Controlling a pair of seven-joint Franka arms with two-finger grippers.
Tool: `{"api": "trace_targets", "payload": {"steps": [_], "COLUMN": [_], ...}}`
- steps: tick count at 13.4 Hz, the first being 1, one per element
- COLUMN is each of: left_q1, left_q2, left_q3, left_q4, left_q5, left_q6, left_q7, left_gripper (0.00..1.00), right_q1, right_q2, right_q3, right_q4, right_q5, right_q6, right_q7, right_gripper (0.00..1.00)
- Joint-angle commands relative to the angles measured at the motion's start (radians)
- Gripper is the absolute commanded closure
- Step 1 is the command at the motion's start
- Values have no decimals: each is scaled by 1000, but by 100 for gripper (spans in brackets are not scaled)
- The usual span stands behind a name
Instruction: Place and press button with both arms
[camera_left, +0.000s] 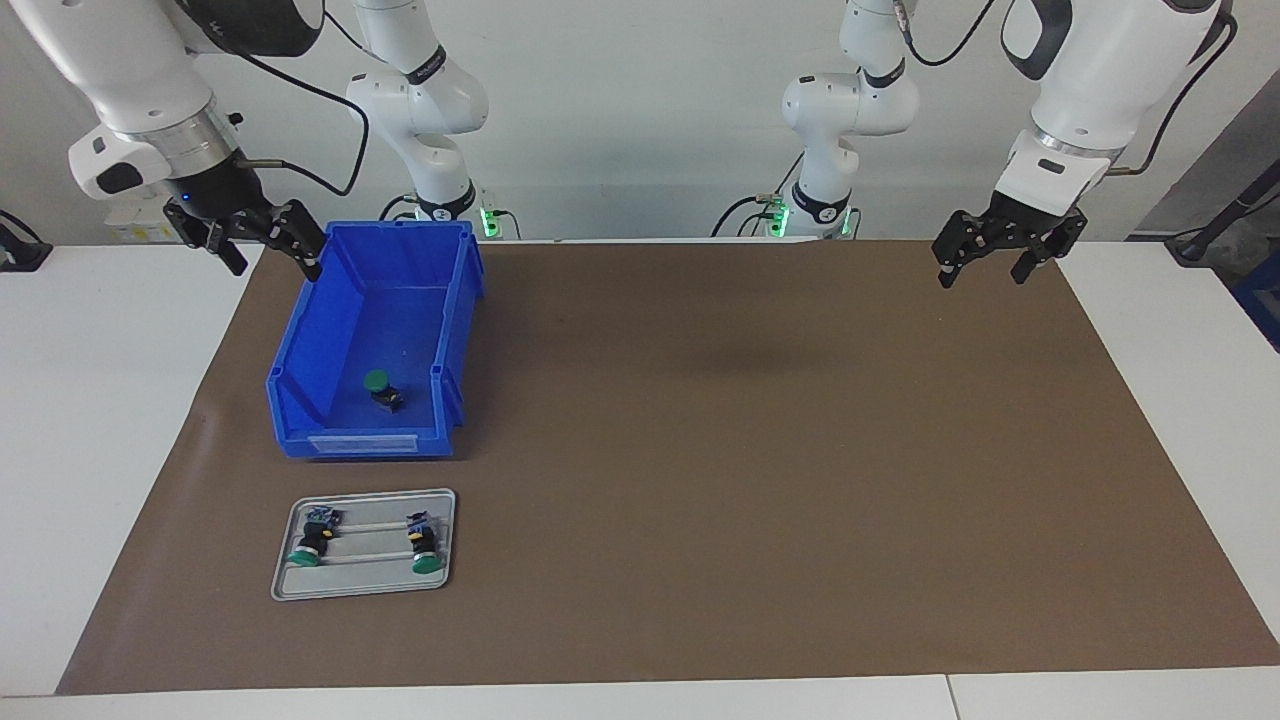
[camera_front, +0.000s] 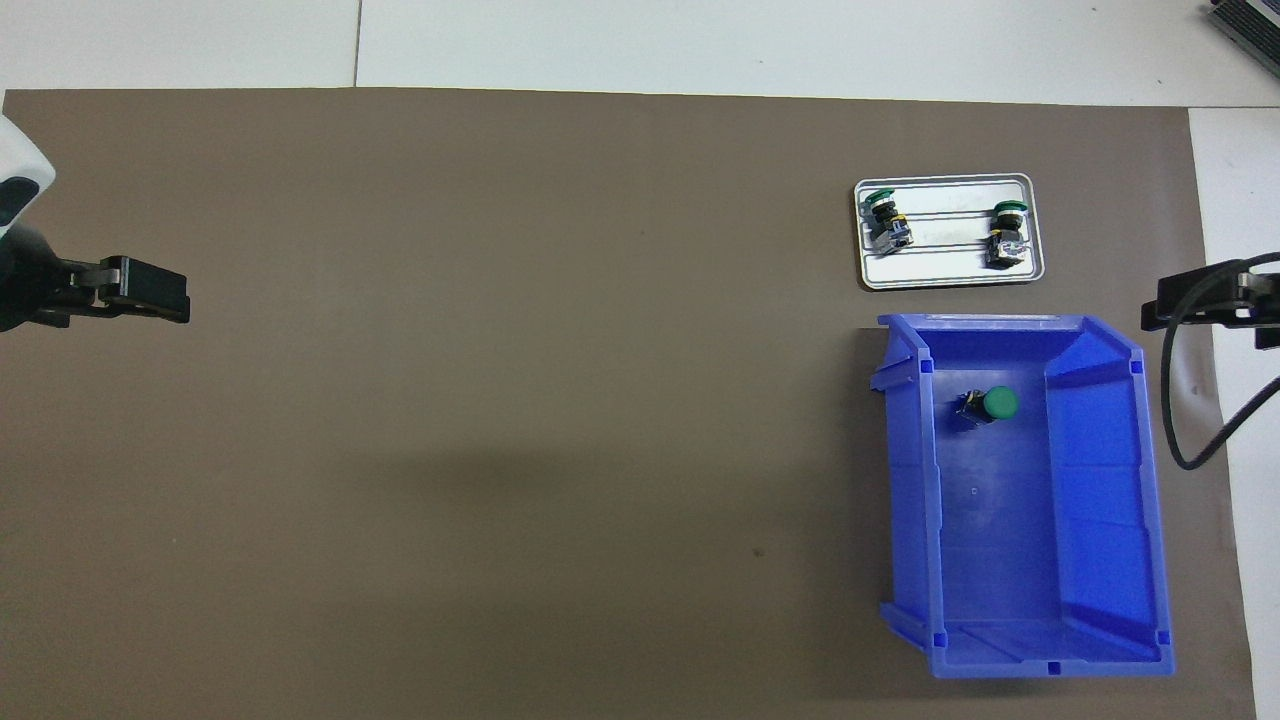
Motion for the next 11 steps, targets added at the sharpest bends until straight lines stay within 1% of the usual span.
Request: {"api": "trace_targets", "payload": {"steps": [1,2,5,9,11], "left_q1": [10,10,10,10,10], "left_q2": [-21,-21,-21,-21,-21], "left_q3": [-8,-8,-8,-8,-6], "left_q4": [-16,-16,-16,-16,-16], "left_q5": [12,12,12,12,12], "left_q6": [-7,-8,-8,-8,-8], "left_q7": [10,10,10,10,10], "left_gripper": [0,0,0,0,0], "right_q1": [-15,-12,-5,-15,6], "right_q2": [-9,-14,-14,-11,-8], "right_q3": [11,11,11,12,5], "right_q4": [-15,-23,-29,-20,-17], "right_q5": [-16,-16,-16,-16,-19], "right_q6": [-28,-33,16,10,15], "right_q7": [12,16,5,-5,-21], "right_gripper": [0,0,0,0,0]}}
